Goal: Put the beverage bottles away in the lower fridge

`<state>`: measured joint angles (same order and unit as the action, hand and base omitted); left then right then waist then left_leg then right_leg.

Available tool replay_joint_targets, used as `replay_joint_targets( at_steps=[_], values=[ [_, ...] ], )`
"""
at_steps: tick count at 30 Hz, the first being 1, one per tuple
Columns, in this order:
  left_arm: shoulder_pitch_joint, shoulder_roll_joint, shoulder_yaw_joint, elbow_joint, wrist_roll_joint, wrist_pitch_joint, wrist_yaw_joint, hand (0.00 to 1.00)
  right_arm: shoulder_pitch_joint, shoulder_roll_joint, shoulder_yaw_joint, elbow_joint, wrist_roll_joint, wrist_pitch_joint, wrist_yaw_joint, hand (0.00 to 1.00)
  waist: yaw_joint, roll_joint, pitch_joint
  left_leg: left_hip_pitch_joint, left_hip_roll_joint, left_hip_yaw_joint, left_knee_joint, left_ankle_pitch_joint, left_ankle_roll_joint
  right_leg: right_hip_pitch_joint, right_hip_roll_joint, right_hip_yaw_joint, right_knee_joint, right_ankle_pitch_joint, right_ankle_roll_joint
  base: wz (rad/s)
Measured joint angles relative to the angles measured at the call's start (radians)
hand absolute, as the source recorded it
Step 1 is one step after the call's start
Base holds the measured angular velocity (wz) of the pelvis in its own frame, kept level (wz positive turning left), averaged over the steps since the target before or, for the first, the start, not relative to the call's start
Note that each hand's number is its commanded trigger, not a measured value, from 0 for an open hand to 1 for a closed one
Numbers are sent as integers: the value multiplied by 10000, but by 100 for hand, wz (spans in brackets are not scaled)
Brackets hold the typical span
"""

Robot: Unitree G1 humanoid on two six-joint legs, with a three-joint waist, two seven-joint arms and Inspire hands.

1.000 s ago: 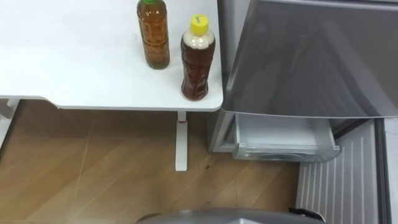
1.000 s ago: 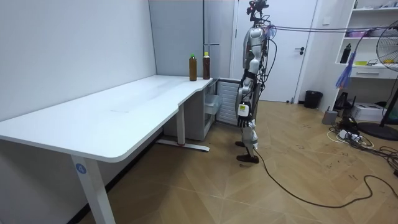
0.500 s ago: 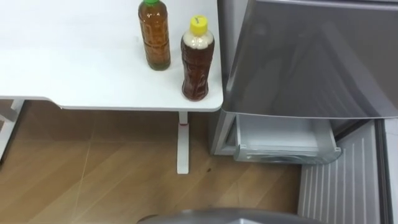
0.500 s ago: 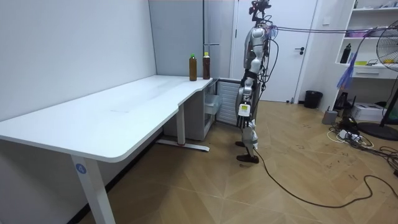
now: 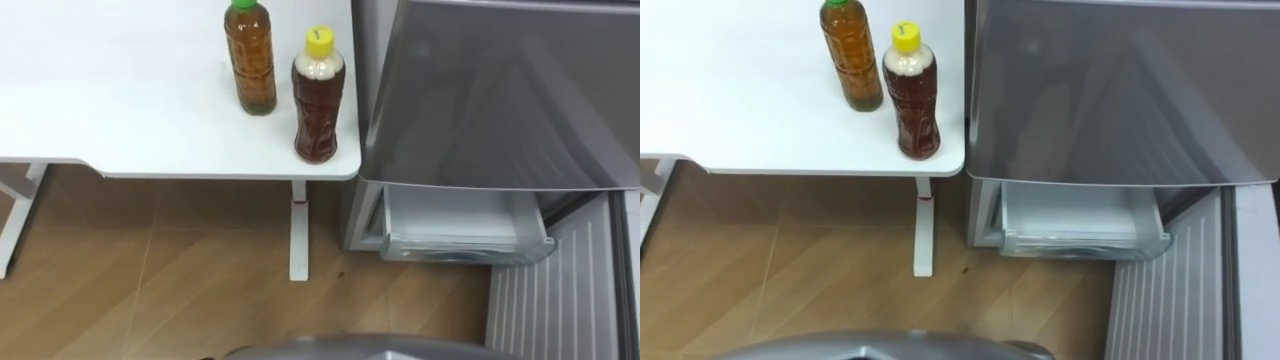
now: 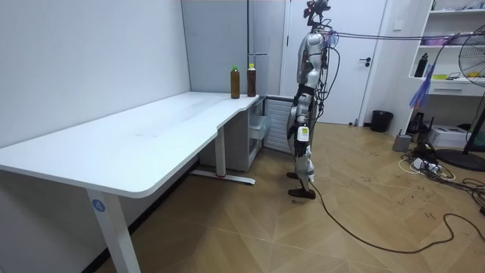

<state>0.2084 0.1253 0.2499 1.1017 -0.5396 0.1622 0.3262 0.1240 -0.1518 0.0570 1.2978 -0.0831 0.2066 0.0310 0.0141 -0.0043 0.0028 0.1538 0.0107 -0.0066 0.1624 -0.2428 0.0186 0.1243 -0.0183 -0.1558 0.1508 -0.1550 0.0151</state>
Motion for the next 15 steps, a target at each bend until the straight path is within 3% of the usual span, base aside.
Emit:
replay_joint_targets(
  at_steps=[5, 11, 15],
  values=[
    [21, 3, 540, -1099, -2123, -311, 1074, 0, 8, -26, -15, -71, -42, 36, 25, 0, 251, 7, -7, -12, -4, -1, 33, 0, -1, -14, -5, 7, 40, -16, -9, 0],
    [20, 40, 720, -2571, -2547, -884, 2338, 0, -45, -30, -25, -250, -547, -113, 51, 0, 240, 26, -23, -50, -23, -24, 52, 2, 1, -47, -18, 1, 40, -16, -9, 0],
    [-6, 36, 995, -4444, -2951, -1583, 3398, 0, -17, -39, -51, -257, -670, -357, -79, 0, 404, 78, -77, -42, -9, 23, 26, 5, 2, -109, 3, 75, 61, -15, -10, -6]
  ],
)
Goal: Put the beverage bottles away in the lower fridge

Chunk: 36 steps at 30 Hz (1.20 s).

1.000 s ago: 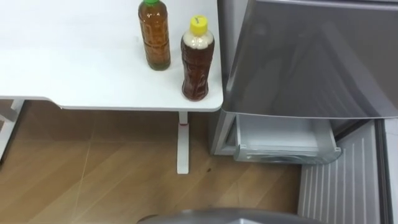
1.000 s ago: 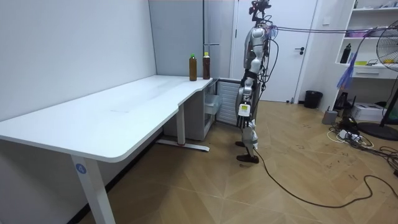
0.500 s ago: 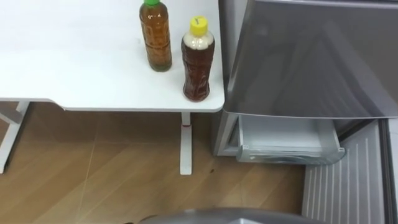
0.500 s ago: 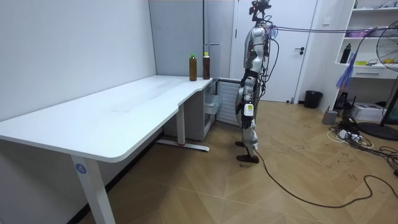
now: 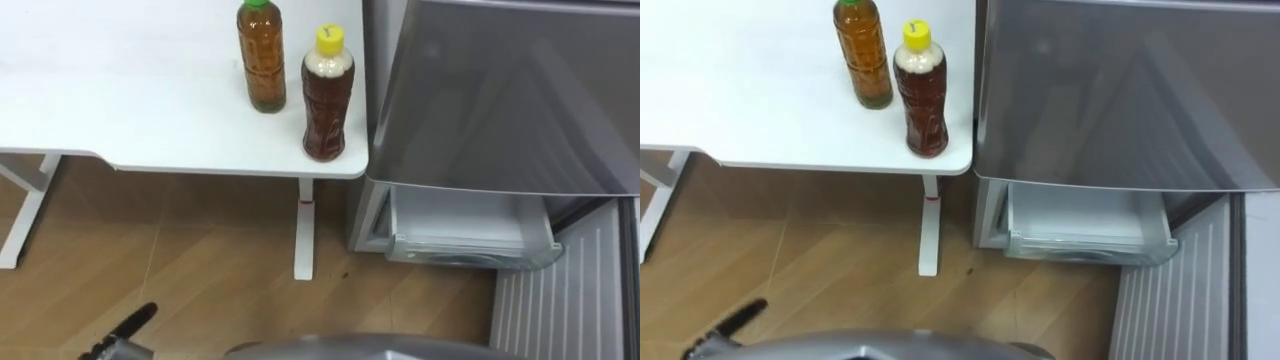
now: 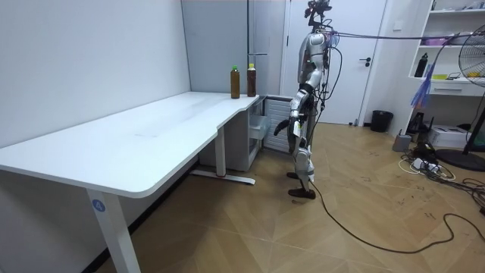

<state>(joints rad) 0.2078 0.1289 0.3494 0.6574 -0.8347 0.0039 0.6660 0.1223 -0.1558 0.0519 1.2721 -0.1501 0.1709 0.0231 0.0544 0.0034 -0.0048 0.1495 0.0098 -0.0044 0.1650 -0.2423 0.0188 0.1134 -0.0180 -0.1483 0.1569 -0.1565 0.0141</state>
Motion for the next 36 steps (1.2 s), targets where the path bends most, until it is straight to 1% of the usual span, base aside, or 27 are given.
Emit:
replay_joint_targets(
  at_steps=[1, 2, 5, 8, 9, 10, 12, 14, 16, 18, 19, 20, 21, 22, 23, 27, 29, 30, 32, 33, 36],
  values=[
    [-8, 4, 1, -497, 113, -131, 276, 0, 18, -4, -1, 1, -75, -27, -2, 0, 46, 24, -24, 10, 2, -2, 16, 2, 0, 2, -1, -24, 25, -1, 1, 0],
    [-7, 7, 1, -732, 186, -169, 413, 0, 19, -5, 0, 2, -102, -54, -4, 0, 61, 33, -34, 10, 2, -2, 19, 2, 0, 2, -2, -46, 29, -1, 1, 0],
    [-20, 7, -1, -2543, 256, -438, 1439, 0, -14, -36, 19, 6, -228, -179, -113, 0, 53, 51, -38, 12, 8, -27, 11, 2, 0, -31, -22, -209, 121, -5, 8, 3],
    [-49, 15, -9, -3464, 689, -685, 1844, 0, 23, -35, 54, 2, -411, -292, -121, 0, 47, 45, -36, 34, 5, -34, 20, 2, 0, -2, -22, -194, 123, -5, 8, 0],
    [-51, 15, -19, -3675, 764, -708, 1917, 0, 56, -34, 46, -24, -432, -316, -115, 0, 25, 41, -33, 35, 4, -31, 24, 2, 0, -1, -22, -191, 121, -5, 8, 0],
    [-75, 17, -35, -3966, 1052, -791, 1962, 0, 113, -35, 38, -77, -439, -398, -79, 0, 16, 40, -31, 36, 1, -55, 22, 2, 1, 14, -24, -195, 120, -4, 7, 0],
    [-160, 29, -50, -4355, 1542, -840, 1917, 0, 156, -27, 20, -90, -528, -416, 62, 0, -30, 39, -24, 22, -3, -94, 18, 0, 1, 27, -28, -210, 124, -4, 7, 5],
    [-164, 29, -82, -5078, 1894, -842, 1779, 0, 191, -26, -3, -77, -560, -444, 244, 0, -117, 5, -3, -29, -21, -171, 27, 0, 0, 11, -51, -297, 134, -5, 7, 11],
    [-205, 80, -90, -5739, 2481, -889, 1481, 0, 209, -27, -51, -65, -589, -416, 510, 0, -235, 16, -3, -45, -37, -232, 43, 6, -3, 15, -67, -339, 134, -6, 6, 6],
    [-207, 121, -230, -6325, 3101, -882, 1400, 0, 265, -20, -46, -76, -516, -384, 659, 0, -232, 22, -1, -48, -40, -232, 45, 7, -4, 12, -65, -328, 123, -6, 6, 0],
    [-206, 165, -388, -6800, 3619, -873, 1295, 0, 354, -20, -46, -114, -497, -386, 672, 0, -226, 12, 3, -65, -44, -230, 48, 7, -3, -5, -65, -318, 118, -6, 6, 0],
    [-208, 256, -524, -7296, 3935, -873, 1147, 0, 388, -26, -29, -114, -493, -385, 683, 0, -228, 6, 8, -85, -47, -225, 49, 7, -3, -21, -66, -304, 112, -6, 6, 0],
    [-211, 340, -597, -7476, 4095, -874, 1046, 0, 377, -29, -29, -105, -502, -368, 700, 0, -230, 8, 8, -93, -47, -221, 50, 7, -3, -29, -65, -293, 111, -6, 6, 0],
    [-266, 490, -664, -7701, 4458, -870, 772, 0, 360, -38, -35, -102, -516, -383, 807, 0, -243, 20, 11, -108, -46, -214, 55, 7, -3, -35, -65, -292, 109, -6, 6, 0],
    [-349, 532, -676, -7926, 4754, -866, 517, 0, 339, -39, -34, -101, -522, -393, 937, 0, -259, 32, 11, -121, -45, -216, 54, 8, -2, -50, -64, -291, 112, -6, 6, 0],
    [-436, 571, -903, -8529, 5316, -812, -330, 0, 334, -50, -46, -115, -529, -471, 1280, 0, -366, 71, 28, -153, -40, -237, 51, 10, 1, -77, -65, -318, 115, -6, 6, 0],
    [-439, 576, -1152, -8807, 5551, -751, -882, 0, 273, -58, -41, -107, -525, -476, 1427, 0, -428, 120, 63, -168, -37, -237, 50, 10, 2, -93, -60, -321, 116, -6, 6, 0],
    [-439, 576, -1216, -8877, 5550, -741, -1005, 0, 240, -64, -41, -95, -517, -475, 1442, 0, -454, 140, 80, -171, -37, -236, 47, 10, 2, -96, -60, -321, 115, -6, 6, 0],
    [-446, 587, -1400, -9085, 5547, -726, -1380, 0, 140, -106, -21, -30, -514, -471, 1522, 0, -506, 196, 134, -177, -40, -233, 32, 10, 2, -114, -60, -309, 117, -6, 6, 0],
    [-468, 644, -1578, -9173, 5547, -726, -1629, 0, 54, -152, 28, 113, -517, -479, 1576, 0, -513, 227, 165, -177, -40, -232, 31, 10, 2, -121, -60, -303, 118, -6, 6, 0],
    [-507, 715, -1827, -9395, 5554, -716, -2284, 0, -116, -180, 28, 318, -508, -486, 1640, 0, -539, 256, 182, -195, -38, -219, 45, 10, 2, -167, -54, -283, 112, -6, 6, -1]
  ],
)
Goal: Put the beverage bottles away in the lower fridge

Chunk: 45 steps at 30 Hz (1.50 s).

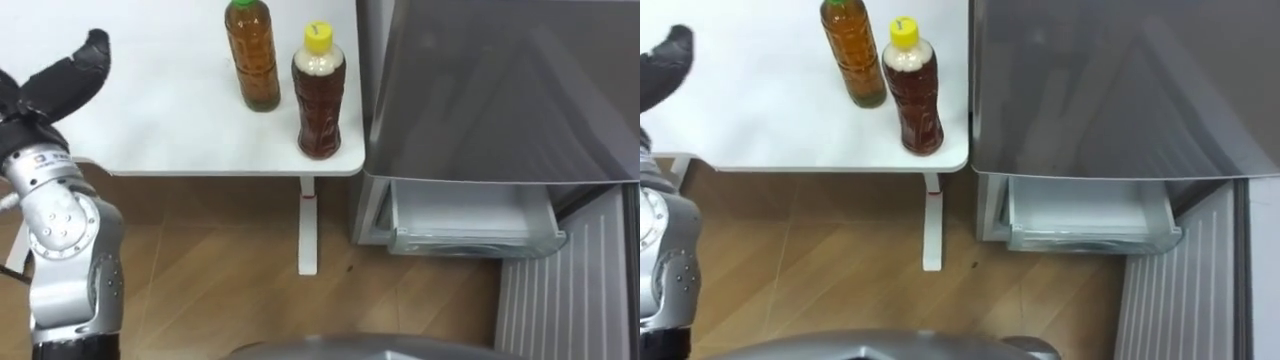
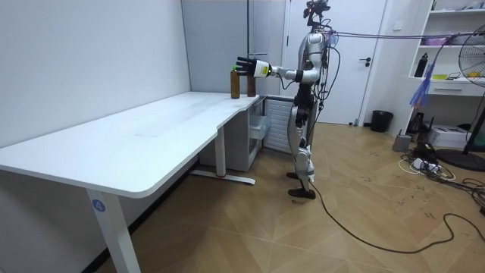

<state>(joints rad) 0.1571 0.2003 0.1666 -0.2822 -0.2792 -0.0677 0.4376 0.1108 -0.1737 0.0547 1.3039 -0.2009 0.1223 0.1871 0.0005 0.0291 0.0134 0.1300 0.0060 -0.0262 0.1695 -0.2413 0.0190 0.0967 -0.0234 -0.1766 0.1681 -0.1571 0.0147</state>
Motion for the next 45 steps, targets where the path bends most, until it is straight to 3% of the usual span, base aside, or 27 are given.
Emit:
replay_joint_targets(
  at_steps=[7, 10, 14, 20, 28, 40, 45],
  values=[
    [-294, 198, -275, -1737, -19, 223, -1710, 0, -133, -7, -2, 199, -184, -13, 229, 0, -73, -147, 1, -49, -25, 19, 85, 5, 5, -14, -33, 64, -7, -30, 46, 0],
    [-586, 230, -528, -1799, -18, 277, -2415, 0, -189, -4, -2, 151, -329, -18, 371, 0, -231, -203, -14, -48, -29, 24, 104, 6, 7, 22, -45, 18, -10, -35, 54, 2],
    [-765, 225, -939, -1776, -18, 658, -3453, 0, -300, -3, -2, 174, -541, -19, 458, 0, -382, -250, -18, -55, -18, 57, 121, 6, 7, 22, -33, 30, -8, -40, 45, 0],
    [-804, 215, -960, -1780, -32, 752, -4505, 0, -312, -4, -4, 176, -1056, 8, 455, 0, -537, -184, -53, -53, -17, 103, 124, 6, 7, 5, -20, 129, -10, -47, 33, 0],
    [-1147, 213, -1125, -1780, -170, 967, -5370, 0, -354, -116, 20, 250, -1176, 0, 509, 0, -538, 87, -83, 13, -10, 162, 125, 7, 8, 45, -27, 130, 23, -46, 32, 0],
    [-1198, 208, -1169, -1780, -1223, 985, -6291, 0, -344, -188, 25, 233, -1175, 13, 555, 0, -613, 45, -57, -92, -2, 225, 125, 7, 8, -105, -12, 213, 46, -91, 17, 0],
    [-1191, 209, -1457, -1670, -1244, 1076, -6294, 0, -345, -183, 30, 237, -1161, 5, 423, 0, -515, -54, 1, -124, -4, 257, 143, 8, 7, -137, -9, 241, 31, -92, 15, -1]
  ],
)
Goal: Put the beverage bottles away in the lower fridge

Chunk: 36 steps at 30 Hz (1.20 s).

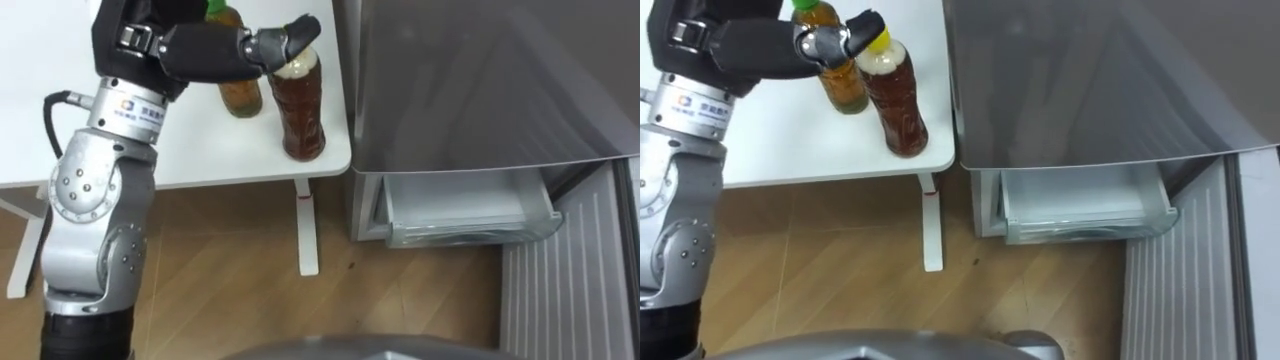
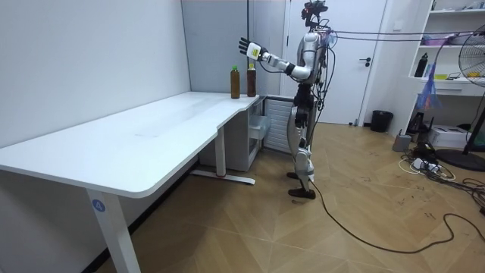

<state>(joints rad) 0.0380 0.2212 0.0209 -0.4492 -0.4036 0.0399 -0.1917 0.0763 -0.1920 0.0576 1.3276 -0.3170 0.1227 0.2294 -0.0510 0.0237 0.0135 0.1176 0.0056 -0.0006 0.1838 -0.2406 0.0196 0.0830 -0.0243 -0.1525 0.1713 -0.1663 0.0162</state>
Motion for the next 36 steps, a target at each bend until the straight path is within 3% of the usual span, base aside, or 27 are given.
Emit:
replay_joint_targets(
  at_steps=[5, 15, 22, 30, 36],
  values=[
    [3, -1, -53, 235, -1187, 69, 101, 0, 19, 4, -8, 4, -11, 7, -404, 0, 10, -94, -6, 1, 1, -2, 28, 1, -1, 7, -8, -27, 0, 0, 0, 0],
    [260, -97, -354, 517, -1959, 461, 100, 0, 114, 54, -5, -35, -75, 125, -752, 0, 12, -155, -53, 167, 6, 211, 10, 1, -1, 59, -6, 132, 87, 1, -1, -4],
    [706, -111, -669, 589, -2054, 864, -214, 0, 168, 59, -15, -30, -470, 474, -724, 0, -37, -136, -72, 179, 26, 235, -22, 0, -1, 27, 20, 167, 143, 2, -4, 0],
    [732, -114, -752, 842, -2263, 878, -587, 0, 166, 60, -24, -157, -509, 527, -547, 0, -58, -89, -126, 184, 45, 245, -6, 1, -2, 40, 25, 154, 154, 8, -16, 0],
    [733, -111, -754, 957, -2340, 881, -676, 0, 130, 68, -24, -176, -509, 524, -547, 0, -54, -160, -82, 258, 27, 282, -11, 2, -2, 100, 0, 157, 148, -10, -9, 0]
  ],
)
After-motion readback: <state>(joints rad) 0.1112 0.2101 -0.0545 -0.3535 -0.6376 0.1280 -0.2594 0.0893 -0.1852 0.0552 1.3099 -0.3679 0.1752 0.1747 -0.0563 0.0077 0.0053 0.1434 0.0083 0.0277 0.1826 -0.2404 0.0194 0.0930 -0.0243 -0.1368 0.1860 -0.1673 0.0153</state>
